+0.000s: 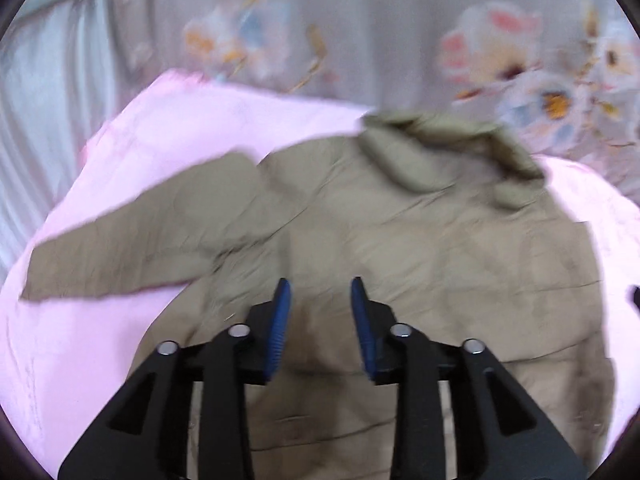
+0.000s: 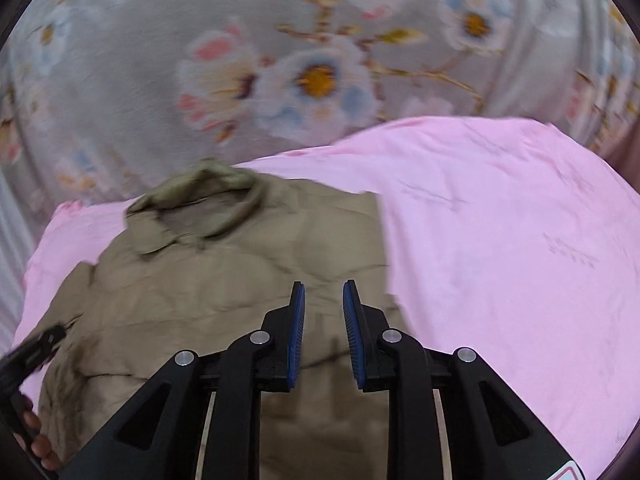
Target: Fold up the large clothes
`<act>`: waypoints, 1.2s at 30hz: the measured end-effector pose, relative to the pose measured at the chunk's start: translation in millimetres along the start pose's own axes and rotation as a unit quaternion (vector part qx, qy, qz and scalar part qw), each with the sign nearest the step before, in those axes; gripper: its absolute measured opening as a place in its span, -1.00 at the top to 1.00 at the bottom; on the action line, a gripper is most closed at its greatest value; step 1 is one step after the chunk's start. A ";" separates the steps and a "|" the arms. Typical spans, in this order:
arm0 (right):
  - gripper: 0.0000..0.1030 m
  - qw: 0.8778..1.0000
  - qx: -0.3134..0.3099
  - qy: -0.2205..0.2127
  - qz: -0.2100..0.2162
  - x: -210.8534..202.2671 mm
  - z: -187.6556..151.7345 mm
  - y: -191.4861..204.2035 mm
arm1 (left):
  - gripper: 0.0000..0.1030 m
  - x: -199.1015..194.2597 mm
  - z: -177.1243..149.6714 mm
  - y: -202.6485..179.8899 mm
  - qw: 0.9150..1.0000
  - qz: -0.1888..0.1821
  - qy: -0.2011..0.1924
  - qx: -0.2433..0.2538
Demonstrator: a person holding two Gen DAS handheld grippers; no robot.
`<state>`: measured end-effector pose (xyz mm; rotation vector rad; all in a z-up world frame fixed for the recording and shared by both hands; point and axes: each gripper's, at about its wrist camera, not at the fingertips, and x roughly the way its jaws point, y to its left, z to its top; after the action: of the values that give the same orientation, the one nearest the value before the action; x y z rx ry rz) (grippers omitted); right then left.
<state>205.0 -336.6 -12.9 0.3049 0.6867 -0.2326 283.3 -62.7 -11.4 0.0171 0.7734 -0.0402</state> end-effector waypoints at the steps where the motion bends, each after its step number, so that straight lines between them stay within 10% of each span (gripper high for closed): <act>1: 0.59 1.000 -0.014 0.006 0.013 3.7 1.1 12.5 | 0.26 -1.2 3.6 -14.2 1.000 -0.016 -0.003 0.012; 9: 0.64 0.994 -0.056 0.088 0.016 66.8 -31.8 57.5 | 0.26 59.0 -31.3 -59.7 0.997 -0.017 0.062 0.049; 36: 0.66 0.992 -0.073 0.096 -0.020 68.3 -60.7 62.6 | 0.12 42.1 -72.3 -56.6 0.998 0.004 0.026 0.063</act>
<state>240.1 -264.6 -89.4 0.1750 0.8970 -0.1920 260.5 -118.3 -92.6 0.1414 0.8229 -0.0818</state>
